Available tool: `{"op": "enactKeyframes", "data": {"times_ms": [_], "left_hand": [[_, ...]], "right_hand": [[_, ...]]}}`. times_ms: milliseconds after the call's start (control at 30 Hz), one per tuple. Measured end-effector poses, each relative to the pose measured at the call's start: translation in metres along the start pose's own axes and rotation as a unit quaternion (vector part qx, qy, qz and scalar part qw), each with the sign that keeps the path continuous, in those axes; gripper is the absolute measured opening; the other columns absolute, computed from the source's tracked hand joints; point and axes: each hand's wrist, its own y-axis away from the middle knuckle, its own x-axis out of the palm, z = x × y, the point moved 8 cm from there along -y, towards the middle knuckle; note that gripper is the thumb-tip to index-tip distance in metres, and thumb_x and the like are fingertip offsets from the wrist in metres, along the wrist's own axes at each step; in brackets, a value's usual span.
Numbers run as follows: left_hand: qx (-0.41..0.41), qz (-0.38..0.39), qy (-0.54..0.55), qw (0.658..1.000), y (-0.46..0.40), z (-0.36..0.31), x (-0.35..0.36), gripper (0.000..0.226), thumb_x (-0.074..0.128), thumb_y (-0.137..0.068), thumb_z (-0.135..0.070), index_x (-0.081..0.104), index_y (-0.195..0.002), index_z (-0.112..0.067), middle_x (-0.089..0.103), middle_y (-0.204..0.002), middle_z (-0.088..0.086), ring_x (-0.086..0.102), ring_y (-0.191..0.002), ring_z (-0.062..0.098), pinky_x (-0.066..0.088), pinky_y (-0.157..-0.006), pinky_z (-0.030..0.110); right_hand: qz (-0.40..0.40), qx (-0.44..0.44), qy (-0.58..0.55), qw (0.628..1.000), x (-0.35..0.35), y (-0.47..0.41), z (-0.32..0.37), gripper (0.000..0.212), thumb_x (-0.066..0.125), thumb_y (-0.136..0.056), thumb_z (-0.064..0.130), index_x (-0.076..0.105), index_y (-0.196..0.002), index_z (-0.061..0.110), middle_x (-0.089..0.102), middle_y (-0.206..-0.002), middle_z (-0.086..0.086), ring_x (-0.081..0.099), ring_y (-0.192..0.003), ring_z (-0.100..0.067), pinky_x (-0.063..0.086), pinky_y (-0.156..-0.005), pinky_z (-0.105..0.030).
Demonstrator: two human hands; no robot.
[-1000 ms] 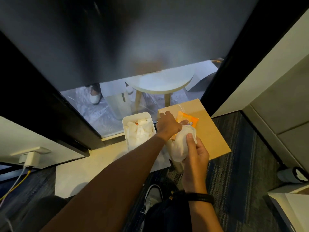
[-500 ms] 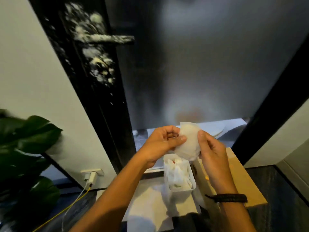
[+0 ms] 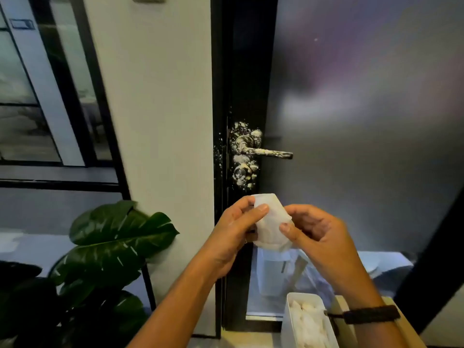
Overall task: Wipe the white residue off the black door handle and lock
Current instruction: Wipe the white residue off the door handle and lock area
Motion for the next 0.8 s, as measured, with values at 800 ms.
{"op": "enactKeyframes", "data": {"times_ms": [800], "left_hand": [[0.122,-0.174,-0.022,0.977,0.014,-0.155,-0.019,0.006,0.079,-0.095,-0.018,0.083,-0.092,-0.015,0.081,-0.095,0.003,0.077,-0.085,0.016,0.062,-0.065,0.025]], "right_hand": [[-0.143,-0.179,0.070,0.971,0.021,-0.035,0.132,0.019,0.067,-0.098,0.038,0.074,-0.105,0.021,0.074,-0.098,0.010,0.070,-0.091,-0.008,0.055,-0.067,-0.013]]}}
